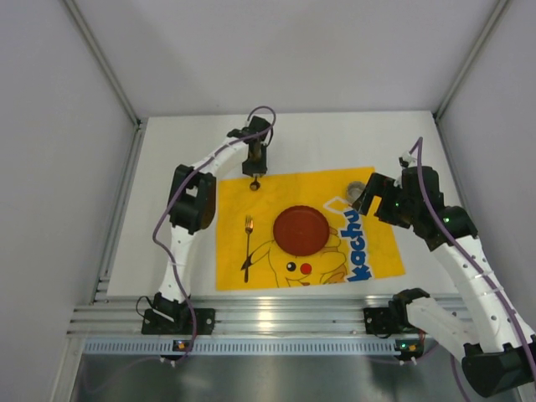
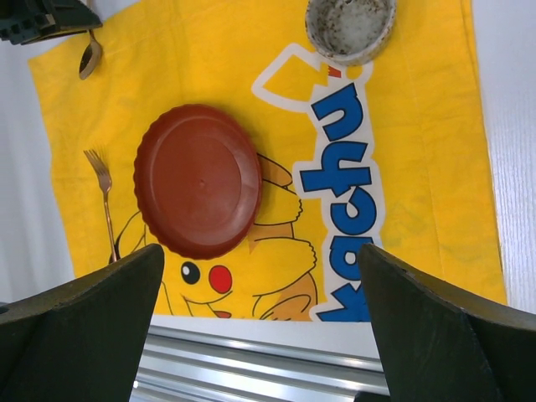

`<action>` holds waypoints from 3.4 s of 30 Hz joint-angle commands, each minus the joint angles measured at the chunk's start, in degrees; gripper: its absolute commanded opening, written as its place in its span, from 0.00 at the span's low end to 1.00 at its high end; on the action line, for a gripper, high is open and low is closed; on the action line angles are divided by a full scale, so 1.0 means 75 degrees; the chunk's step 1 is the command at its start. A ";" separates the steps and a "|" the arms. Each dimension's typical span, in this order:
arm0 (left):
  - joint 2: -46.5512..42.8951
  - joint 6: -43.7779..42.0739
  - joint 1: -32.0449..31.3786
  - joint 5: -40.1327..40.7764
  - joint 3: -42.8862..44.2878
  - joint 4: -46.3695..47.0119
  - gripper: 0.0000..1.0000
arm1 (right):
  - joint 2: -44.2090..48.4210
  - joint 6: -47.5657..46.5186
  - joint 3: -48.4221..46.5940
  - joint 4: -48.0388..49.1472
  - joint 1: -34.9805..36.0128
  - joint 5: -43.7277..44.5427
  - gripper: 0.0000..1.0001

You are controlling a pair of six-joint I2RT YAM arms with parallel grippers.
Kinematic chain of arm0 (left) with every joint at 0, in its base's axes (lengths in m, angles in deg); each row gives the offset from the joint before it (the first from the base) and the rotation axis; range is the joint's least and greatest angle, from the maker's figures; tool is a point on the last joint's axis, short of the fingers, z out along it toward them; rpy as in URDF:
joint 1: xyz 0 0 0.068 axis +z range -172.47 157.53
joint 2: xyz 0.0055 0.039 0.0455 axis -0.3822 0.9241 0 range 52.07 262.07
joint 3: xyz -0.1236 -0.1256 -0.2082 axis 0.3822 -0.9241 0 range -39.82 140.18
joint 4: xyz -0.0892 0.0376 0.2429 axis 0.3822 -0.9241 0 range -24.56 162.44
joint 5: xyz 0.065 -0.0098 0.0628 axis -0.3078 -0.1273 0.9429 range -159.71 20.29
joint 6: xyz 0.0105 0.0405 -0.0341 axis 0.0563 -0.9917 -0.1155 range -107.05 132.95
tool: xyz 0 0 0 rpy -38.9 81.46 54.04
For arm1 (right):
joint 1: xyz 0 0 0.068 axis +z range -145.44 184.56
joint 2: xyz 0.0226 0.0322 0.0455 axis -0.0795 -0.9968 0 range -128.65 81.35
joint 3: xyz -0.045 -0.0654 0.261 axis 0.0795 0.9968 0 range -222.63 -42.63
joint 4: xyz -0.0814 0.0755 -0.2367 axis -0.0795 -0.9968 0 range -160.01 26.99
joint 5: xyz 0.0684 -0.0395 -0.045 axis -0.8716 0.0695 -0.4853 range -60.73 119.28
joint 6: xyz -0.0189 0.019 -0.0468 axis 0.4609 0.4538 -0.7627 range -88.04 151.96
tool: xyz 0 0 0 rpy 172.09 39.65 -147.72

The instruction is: Set the dinner table for one person

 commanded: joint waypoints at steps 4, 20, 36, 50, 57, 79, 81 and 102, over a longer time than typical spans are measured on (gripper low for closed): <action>0.0272 -0.0109 0.0271 -0.0063 0.0313 0.0076 0.34 | 0.0051 0.0024 -0.0100 0.0029 -0.0049 0.0135 1.00; 0.0004 -0.1268 0.0494 -0.1431 0.0548 0.0322 0.00 | -0.0347 -0.0117 -0.0392 -0.0006 -0.0037 0.0147 1.00; -0.5057 -0.3871 -0.0865 -0.4878 -0.3270 0.1647 0.00 | -0.3112 0.0526 -0.2011 0.1551 -0.0272 -0.4761 1.00; -0.7110 -0.4375 -0.1240 -0.5395 -0.5006 0.0920 0.00 | -0.3137 0.1956 -0.0792 0.3720 -0.0248 -0.6393 0.90; -0.7357 -0.4269 -0.1381 -0.5546 -0.5112 0.0862 0.00 | -0.3453 0.2706 -0.0814 0.4611 0.0114 -0.6370 0.85; -0.7427 -0.4047 -0.1604 -0.5395 -0.5452 0.1154 0.00 | -0.4449 0.2977 -0.1260 0.5162 0.1158 -0.6205 0.00; -0.7416 -0.4023 -0.1604 -0.5313 -0.5510 0.1178 0.00 | -0.4426 0.2930 -0.1248 0.5151 0.1170 -0.6229 0.00; -0.6010 -0.4445 -0.1604 -0.5266 -0.4433 0.1213 0.00 | -0.2868 0.2098 -0.0159 0.4213 0.1158 -0.6768 0.01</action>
